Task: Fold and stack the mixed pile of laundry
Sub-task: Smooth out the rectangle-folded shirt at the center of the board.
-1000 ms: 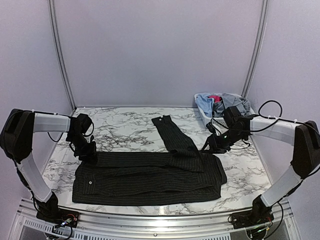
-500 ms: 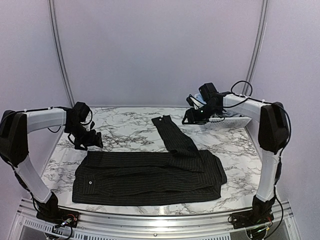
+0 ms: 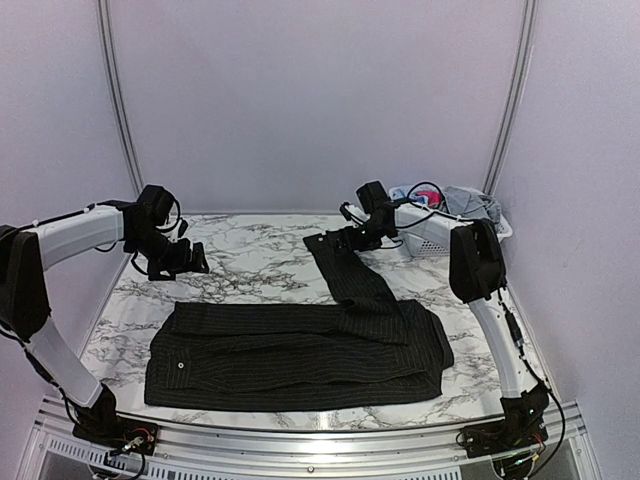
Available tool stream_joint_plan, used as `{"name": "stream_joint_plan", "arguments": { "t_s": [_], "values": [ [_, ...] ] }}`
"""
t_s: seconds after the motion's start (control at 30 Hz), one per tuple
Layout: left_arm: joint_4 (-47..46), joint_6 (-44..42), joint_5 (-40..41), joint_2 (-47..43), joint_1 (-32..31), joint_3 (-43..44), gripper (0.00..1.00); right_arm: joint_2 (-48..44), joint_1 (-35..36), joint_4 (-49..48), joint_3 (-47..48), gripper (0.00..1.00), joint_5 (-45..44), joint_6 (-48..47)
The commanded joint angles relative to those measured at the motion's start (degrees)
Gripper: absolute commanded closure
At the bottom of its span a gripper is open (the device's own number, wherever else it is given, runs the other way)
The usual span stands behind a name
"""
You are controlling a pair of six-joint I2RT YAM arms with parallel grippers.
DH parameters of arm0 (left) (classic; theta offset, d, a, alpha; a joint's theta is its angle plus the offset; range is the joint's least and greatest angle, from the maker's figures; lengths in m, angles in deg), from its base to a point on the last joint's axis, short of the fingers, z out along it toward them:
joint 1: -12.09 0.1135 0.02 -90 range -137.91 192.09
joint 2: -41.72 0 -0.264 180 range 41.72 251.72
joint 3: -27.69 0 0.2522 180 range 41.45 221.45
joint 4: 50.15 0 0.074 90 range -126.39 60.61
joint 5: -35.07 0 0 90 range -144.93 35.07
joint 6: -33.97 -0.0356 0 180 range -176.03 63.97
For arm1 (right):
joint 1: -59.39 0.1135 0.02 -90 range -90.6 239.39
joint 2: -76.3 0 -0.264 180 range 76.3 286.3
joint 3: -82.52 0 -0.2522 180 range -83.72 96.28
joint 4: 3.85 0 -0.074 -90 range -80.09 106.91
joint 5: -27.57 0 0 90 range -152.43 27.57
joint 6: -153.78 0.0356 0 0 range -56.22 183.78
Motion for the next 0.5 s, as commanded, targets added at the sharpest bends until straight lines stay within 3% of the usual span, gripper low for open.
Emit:
{"name": "stream_joint_plan", "arguments": {
  "t_s": [0.0,0.3,0.4,0.47],
  "values": [
    [0.6,0.3,1.1,-0.3,0.3,1.7,0.01,2.1,0.5,-2.2,5.4,0.24,-5.2,-2.1],
    [1.2,-0.5,6.5,-0.5,0.5,2.9,0.01,8.7,2.3,-4.2,10.8,0.27,-5.1,-4.7],
    [1.2,-0.6,8.2,-0.9,0.5,3.9,0.01,10.6,2.5,-1.9,10.8,0.36,-4.3,-4.2],
    [1.0,-0.1,9.0,-1.0,0.5,5.0,0.01,11.3,2.5,-0.5,10.7,0.52,-3.0,-4.3]
  ]
}}
